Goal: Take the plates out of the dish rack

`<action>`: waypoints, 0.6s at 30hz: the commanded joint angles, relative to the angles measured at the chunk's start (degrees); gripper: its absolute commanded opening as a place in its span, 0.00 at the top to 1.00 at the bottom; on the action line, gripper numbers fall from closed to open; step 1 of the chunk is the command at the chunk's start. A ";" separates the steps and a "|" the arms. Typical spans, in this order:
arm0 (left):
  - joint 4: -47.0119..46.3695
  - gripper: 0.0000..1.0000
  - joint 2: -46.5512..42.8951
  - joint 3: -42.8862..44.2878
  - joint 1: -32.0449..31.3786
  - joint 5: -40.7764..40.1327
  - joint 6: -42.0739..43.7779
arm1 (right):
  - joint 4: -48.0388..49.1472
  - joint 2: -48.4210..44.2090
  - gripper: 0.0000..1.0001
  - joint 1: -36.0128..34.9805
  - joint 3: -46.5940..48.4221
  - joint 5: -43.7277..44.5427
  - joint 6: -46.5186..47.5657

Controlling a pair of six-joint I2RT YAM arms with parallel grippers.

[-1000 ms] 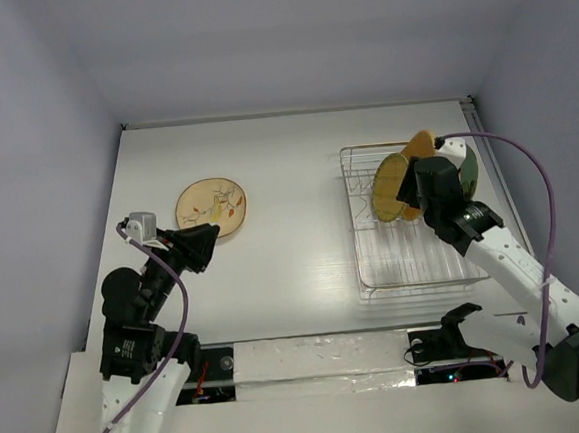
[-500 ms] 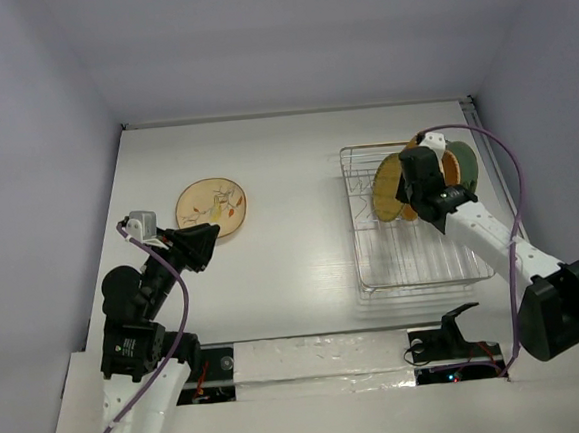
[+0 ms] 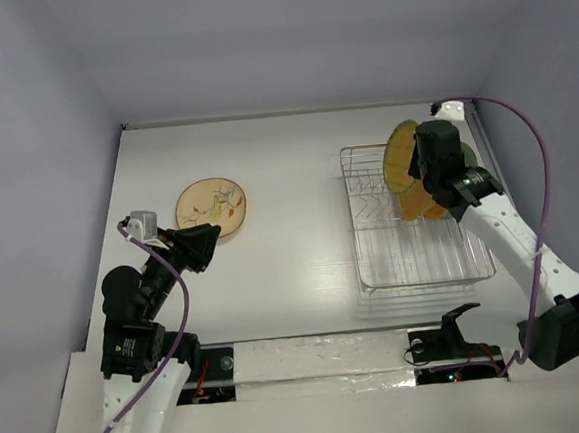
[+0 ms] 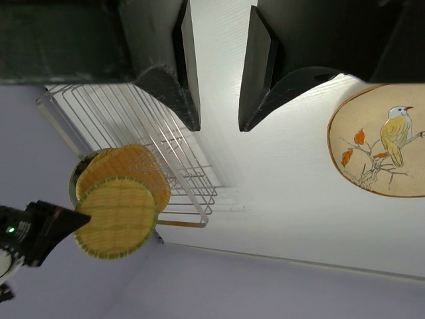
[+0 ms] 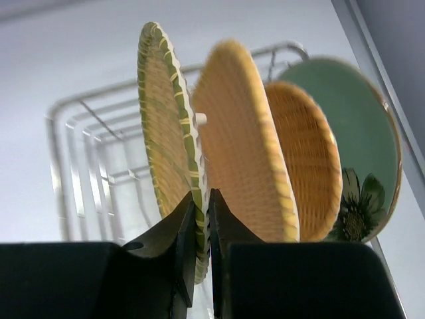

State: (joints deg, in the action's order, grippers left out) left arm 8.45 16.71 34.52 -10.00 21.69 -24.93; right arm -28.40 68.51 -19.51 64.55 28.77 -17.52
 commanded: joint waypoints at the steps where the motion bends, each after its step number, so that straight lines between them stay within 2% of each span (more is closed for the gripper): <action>1: -2.91 0.73 -0.27 0.11 0.33 0.90 0.23 | 1.60 -3.55 1.00 -0.44 7.68 0.41 0.55; 5: -3.00 0.73 -0.36 0.02 0.33 0.89 0.14 | 1.33 -5.67 1.00 -4.48 10.33 -1.17 0.03; 8: -3.00 0.73 -0.36 0.02 0.33 0.90 0.14 | 2.64 -3.92 1.00 -10.80 10.33 -2.22 -1.19; 12: -2.91 0.73 -0.27 0.11 0.33 0.81 0.14 | 9.04 0.73 1.00 -18.18 7.44 -14.66 -3.75; 18: -3.00 0.73 -0.10 0.11 0.33 0.98 0.14 | 15.74 9.09 1.00 -26.63 4.53 -25.34 -4.98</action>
State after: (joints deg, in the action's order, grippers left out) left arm 8.43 16.71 34.52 -10.00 21.89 -24.93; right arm -20.47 75.61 -43.51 69.87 12.38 -21.23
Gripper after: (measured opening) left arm 0.266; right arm 0.143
